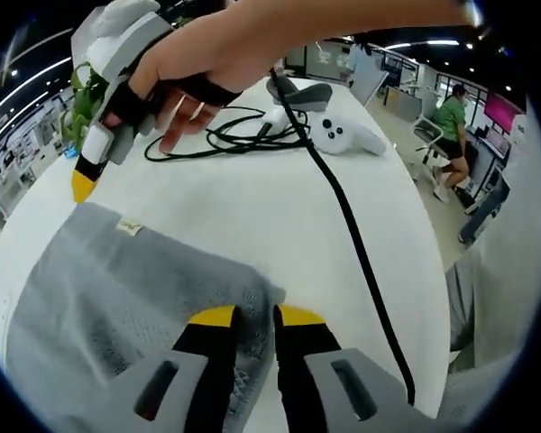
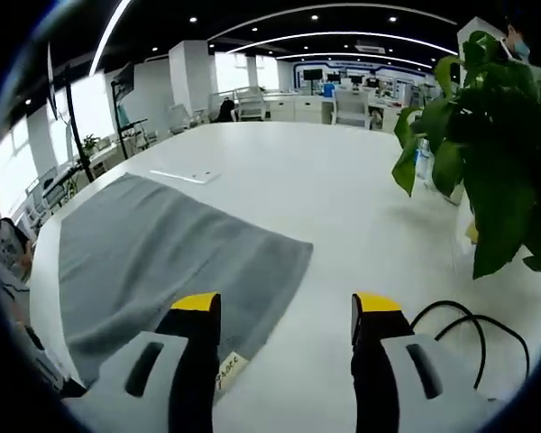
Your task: Fold the towel on the table until its edges align and the towel forms a compact rectangular stack.
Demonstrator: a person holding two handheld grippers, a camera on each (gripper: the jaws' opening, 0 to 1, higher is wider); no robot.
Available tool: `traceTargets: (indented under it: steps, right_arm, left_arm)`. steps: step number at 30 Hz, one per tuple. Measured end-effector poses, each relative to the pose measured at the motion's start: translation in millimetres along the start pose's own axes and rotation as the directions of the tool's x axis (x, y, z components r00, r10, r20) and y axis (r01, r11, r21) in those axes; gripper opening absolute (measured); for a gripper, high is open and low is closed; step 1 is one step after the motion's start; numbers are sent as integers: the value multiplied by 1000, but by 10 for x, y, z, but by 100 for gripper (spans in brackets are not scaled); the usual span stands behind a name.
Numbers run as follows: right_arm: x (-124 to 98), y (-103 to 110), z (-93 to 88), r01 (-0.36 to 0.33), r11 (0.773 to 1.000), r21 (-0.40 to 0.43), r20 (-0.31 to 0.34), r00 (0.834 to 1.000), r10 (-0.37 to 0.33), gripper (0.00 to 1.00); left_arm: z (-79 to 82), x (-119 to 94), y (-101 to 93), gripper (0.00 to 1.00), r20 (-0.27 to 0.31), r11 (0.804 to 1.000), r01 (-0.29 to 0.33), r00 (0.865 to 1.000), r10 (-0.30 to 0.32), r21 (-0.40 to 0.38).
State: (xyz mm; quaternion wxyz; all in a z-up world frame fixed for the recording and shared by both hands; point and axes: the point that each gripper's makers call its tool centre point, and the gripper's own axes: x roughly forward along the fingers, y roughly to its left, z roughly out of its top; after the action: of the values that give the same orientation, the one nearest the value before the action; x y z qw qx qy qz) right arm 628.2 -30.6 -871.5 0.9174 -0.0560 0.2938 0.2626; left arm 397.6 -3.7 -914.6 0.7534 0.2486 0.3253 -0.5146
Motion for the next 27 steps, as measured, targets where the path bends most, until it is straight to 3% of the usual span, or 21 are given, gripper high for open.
traceTargets:
  steps: [7, 13, 21, 27]
  right_arm:
    - [252, -79, 22, 3, 999, -48, -16, 1000, -4, 47]
    - [425, -26, -10, -3, 995, -96, -21, 1000, 1, 35]
    - [632, -75, 75, 8, 996, -90, -4, 1000, -9, 30]
    - [819, -127, 70, 2, 993, -121, -29, 1000, -6, 29]
  left_arm:
    - [2, 13, 43, 7, -18, 1000, -10, 1000, 10, 3]
    - [11, 24, 30, 6, -34, 1000, -4, 999, 5, 25]
    - [13, 25, 29, 5, -43, 1000, -2, 999, 3, 21]
    - [14, 29, 11, 5, -50, 999, -12, 999, 15, 47]
